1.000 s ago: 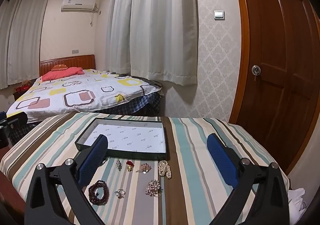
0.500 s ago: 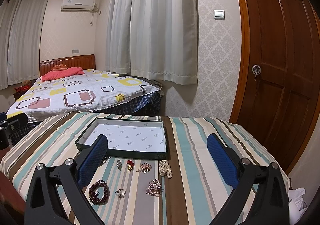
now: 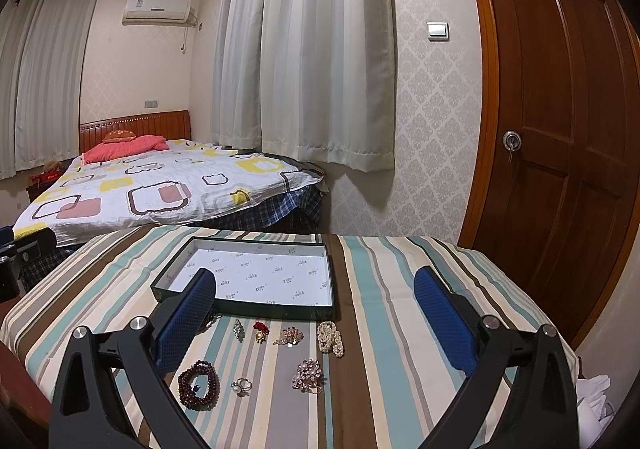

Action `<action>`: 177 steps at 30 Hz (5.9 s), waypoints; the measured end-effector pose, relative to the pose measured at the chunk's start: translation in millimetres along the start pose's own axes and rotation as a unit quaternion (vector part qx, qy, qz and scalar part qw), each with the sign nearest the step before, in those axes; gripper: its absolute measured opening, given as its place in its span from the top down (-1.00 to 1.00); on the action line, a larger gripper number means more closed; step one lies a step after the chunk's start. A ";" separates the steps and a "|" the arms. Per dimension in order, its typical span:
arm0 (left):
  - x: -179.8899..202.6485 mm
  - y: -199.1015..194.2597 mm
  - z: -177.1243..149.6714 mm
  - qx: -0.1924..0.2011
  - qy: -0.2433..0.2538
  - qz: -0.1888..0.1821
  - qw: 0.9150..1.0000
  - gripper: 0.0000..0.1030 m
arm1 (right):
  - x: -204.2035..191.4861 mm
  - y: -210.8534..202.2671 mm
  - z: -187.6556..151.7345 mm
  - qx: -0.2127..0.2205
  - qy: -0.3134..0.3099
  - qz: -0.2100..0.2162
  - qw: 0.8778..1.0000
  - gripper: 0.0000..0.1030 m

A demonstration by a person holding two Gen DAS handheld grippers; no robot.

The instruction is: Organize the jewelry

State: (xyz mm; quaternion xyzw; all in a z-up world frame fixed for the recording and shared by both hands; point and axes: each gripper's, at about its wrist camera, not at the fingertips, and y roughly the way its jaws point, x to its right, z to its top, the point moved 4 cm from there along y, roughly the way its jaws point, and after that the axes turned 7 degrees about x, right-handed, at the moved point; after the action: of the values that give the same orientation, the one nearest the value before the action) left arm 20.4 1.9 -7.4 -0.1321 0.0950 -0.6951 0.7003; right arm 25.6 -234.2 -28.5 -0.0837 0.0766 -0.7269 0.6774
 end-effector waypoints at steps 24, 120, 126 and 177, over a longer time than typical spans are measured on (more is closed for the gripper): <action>0.9 0.3 -0.3 -0.001 0.000 0.000 1.000 -0.92 | 0.0 -1.1 1.0 0.000 0.000 0.000 1.000 -0.89; -4.9 144.4 -175.8 -0.195 0.039 -0.026 0.980 -0.34 | -6.5 137.0 -168.2 -0.233 0.021 0.069 0.970 0.39; -6.1 144.7 -175.0 -0.195 0.034 -0.026 0.980 -0.34 | -5.6 135.9 -167.8 -0.235 0.033 0.076 0.968 0.51; 33.1 311.6 -74.7 -0.154 0.017 -0.046 0.987 -0.34 | -4.9 268.1 -95.5 -0.193 0.035 0.103 0.975 0.51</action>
State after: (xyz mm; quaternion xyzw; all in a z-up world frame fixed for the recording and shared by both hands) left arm 292.7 -35.5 -175.3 -0.2308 0.2068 -0.7060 0.6368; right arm 265.0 -248.4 -181.9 -0.1795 0.2472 -0.6272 0.7164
